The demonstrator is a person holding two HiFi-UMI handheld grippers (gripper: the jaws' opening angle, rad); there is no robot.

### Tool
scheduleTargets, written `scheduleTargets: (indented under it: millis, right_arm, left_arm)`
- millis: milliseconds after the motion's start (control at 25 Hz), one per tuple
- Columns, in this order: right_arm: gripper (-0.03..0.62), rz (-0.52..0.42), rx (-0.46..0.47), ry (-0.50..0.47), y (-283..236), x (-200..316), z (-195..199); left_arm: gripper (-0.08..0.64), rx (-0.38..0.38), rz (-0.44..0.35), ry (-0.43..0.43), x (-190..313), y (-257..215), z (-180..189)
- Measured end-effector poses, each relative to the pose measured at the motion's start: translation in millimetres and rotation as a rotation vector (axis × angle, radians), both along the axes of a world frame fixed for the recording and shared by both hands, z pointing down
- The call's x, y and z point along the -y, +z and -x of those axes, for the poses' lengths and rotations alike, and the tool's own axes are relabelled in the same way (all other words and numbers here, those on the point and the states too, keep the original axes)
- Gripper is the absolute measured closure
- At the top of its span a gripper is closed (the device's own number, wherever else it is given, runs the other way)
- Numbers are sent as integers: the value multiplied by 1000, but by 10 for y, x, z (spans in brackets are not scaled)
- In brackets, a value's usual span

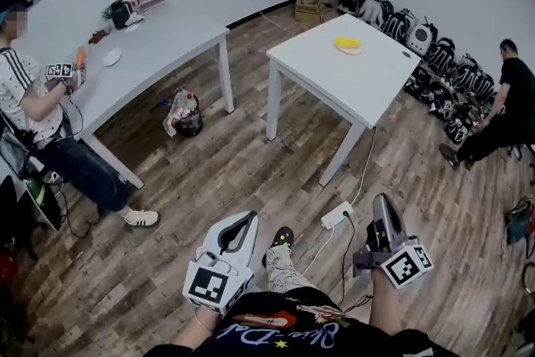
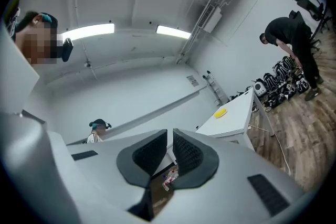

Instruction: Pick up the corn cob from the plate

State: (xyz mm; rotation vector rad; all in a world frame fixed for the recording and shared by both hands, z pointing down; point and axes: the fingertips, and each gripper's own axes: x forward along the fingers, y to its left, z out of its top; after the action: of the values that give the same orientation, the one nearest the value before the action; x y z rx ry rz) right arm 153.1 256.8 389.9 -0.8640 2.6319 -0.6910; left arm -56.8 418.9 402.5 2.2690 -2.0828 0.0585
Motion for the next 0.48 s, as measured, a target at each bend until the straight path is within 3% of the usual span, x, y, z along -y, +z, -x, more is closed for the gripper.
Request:
scheduleTargets:
  millis: [120,240,360,480]
  right_arm:
    - [575,-6,65,-40,-23,487,489]
    - [574,-122,55,-92,-197,984,856]
    - [574,-208,-21,-103,-283,1555,1049]
    - [574,-206,7,-87,-286,2054,1015]
  left_arm:
    - [571,12,8,22,557,68,344]
    - [571,26,4,22,1244,-17,626]
    - [571,58,-35,31,1964,-180,846]
    - [571,50,-71,44,2506,-208,923]
